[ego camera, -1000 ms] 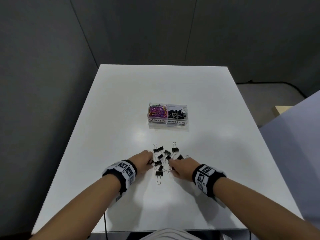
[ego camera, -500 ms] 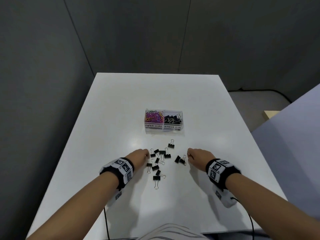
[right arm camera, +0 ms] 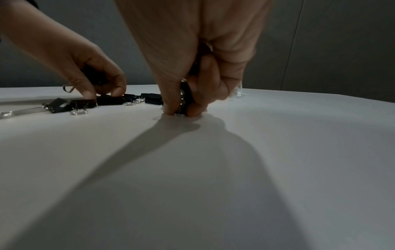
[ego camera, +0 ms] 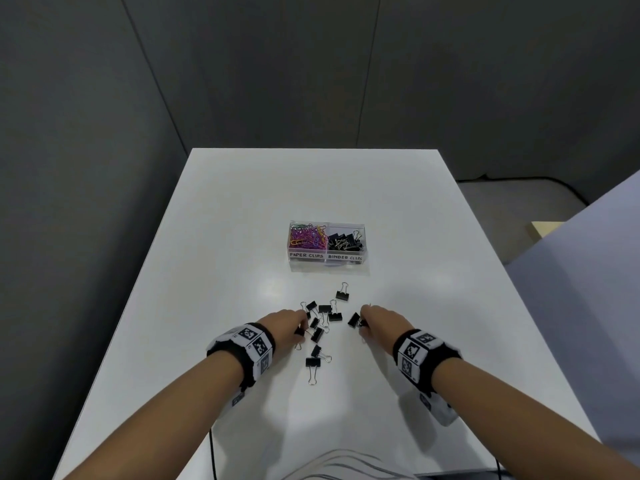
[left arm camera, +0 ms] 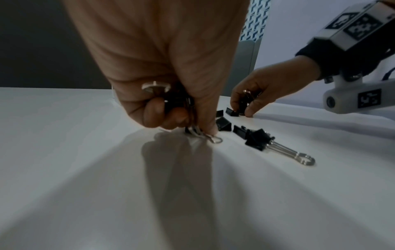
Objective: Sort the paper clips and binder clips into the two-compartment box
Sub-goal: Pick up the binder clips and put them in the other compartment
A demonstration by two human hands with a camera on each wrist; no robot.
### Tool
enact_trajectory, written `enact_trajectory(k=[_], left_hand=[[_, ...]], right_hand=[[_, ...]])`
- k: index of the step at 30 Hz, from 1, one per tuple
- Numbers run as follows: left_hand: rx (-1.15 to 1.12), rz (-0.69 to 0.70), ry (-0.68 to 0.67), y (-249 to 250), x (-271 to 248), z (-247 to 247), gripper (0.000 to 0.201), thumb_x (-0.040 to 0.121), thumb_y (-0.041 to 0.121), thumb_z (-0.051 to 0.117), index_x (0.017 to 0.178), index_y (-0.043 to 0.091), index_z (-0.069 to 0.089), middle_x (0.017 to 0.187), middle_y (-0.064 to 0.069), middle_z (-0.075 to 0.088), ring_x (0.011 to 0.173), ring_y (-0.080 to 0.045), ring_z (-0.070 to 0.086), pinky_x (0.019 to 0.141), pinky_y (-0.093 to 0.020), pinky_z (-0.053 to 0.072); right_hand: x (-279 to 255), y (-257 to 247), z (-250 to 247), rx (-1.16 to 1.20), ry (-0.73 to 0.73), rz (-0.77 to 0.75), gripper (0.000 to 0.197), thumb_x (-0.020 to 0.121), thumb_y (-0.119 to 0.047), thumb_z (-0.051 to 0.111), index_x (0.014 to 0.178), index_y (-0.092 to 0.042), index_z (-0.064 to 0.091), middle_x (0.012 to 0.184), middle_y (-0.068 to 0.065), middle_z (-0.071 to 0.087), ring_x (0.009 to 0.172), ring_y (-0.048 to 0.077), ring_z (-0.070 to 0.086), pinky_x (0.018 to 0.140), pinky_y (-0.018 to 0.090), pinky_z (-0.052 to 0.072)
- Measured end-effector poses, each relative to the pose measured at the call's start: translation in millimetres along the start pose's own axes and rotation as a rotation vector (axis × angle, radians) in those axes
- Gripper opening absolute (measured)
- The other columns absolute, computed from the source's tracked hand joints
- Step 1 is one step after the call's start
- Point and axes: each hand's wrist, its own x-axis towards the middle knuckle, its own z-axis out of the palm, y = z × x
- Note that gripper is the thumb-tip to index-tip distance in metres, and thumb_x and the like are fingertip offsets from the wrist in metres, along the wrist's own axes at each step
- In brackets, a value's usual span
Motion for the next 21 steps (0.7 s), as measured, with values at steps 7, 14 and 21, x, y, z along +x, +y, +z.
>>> enact_trajectory(k=[7,14,21], left_hand=[[0.048,-0.029,-0.001,1,7,-8,0.026,0.095,0.024,0.047,0.116,0.008,0.05,0.119,-0.01,0.06,0.109,-0.026,0.056,0.091,-0.033,0.043],[0.078,0.017,0.016,-3,14,-16,0.008,0.097,0.019,0.039,0.09,0.014,0.037,0.105,-0.011,0.056,0.084,-0.019,0.045,0.084,-0.034,0.043],[-0.041,0.125,0.111,9,23,-63,0.012,0.097,0.019,0.044,0.093,0.012,0.053,0.085,0.003,0.05,0.077,-0.013,0.048,0.067,-0.017,0.038]], right_hand=[[7,3,-4,-0.016,0.001,-0.069,0.025,0.096,-0.018,0.039,0.114,-0.003,0.046,0.116,0.017,0.055,0.102,0.032,0.057,0.076,0.036,0.041],[18,14,-36,0.142,0.014,-0.149,0.021,0.096,-0.021,0.046,0.109,-0.006,0.054,0.108,0.012,0.062,0.092,0.024,0.057,0.077,0.028,0.041],[64,11,-104,0.229,0.24,-0.118,0.027,0.1,-0.018,0.035,0.103,-0.002,0.056,0.09,0.01,0.059,0.075,0.02,0.052,0.063,0.023,0.043]])
